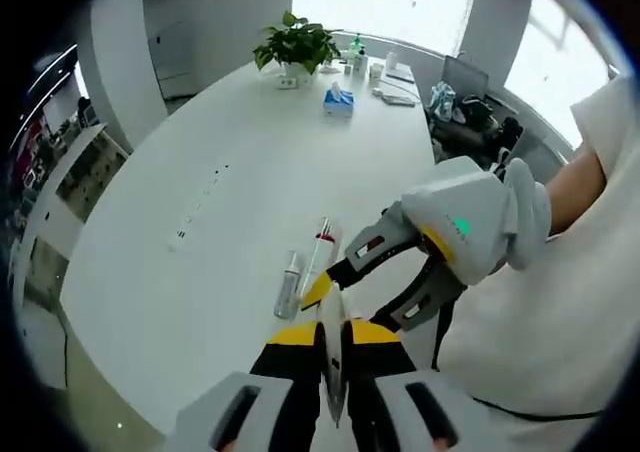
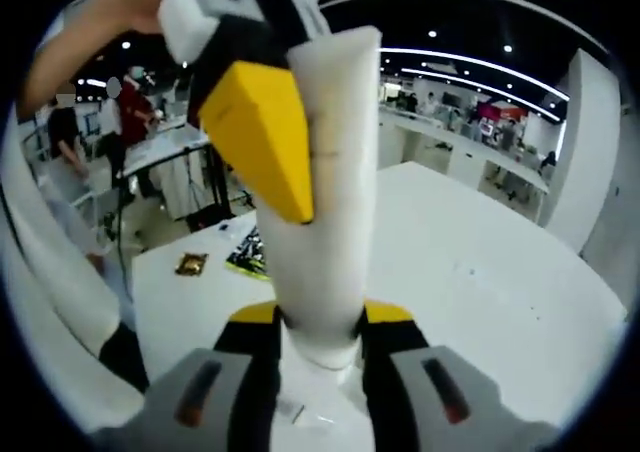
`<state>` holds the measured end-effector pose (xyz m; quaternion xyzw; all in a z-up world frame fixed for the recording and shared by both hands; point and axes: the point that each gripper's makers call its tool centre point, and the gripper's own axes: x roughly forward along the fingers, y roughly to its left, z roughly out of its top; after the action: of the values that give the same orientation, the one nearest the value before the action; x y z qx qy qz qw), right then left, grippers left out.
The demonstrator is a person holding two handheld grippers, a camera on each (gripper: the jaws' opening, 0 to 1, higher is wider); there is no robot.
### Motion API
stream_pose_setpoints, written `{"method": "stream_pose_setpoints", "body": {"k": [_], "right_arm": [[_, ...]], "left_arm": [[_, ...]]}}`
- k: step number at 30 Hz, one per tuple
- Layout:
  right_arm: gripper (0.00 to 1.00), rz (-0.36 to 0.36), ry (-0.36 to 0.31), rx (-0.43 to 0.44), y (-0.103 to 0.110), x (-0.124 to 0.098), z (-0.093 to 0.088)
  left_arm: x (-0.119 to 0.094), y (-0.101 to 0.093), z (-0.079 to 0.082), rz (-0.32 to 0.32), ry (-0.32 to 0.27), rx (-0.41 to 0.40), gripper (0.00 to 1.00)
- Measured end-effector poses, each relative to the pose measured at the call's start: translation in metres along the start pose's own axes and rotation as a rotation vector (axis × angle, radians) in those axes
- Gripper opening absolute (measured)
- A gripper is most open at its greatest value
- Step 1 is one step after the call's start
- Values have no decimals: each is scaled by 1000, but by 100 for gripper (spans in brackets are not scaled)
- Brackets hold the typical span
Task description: Arrange the skincare products in the storage area until every visible bottle or jar stands upright without overlapping.
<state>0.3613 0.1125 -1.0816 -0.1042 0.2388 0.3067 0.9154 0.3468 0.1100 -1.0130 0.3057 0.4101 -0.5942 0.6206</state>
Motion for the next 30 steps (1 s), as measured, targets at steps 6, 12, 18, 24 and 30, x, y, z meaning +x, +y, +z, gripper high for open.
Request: {"method": "stream_pose_setpoints", "body": {"k": [6, 12, 18, 24, 30], "right_arm": [[30, -3, 2, -4, 3, -9, -10], [30, -14, 4, 111, 0, -32, -30], [29, -61, -22, 207, -10, -56, -43], [29, -82, -14, 244, -12, -71, -54], [30, -86, -36, 287, -12, -79, -55]], "left_arm": [[8, 8, -8, -21, 68, 42, 6], [15, 27, -17, -3, 120, 74, 6], [20, 49, -31, 8, 178, 82, 5], [30, 70, -33, 15, 200, 81, 4], [45, 91, -35, 47, 232, 104, 0]]}}
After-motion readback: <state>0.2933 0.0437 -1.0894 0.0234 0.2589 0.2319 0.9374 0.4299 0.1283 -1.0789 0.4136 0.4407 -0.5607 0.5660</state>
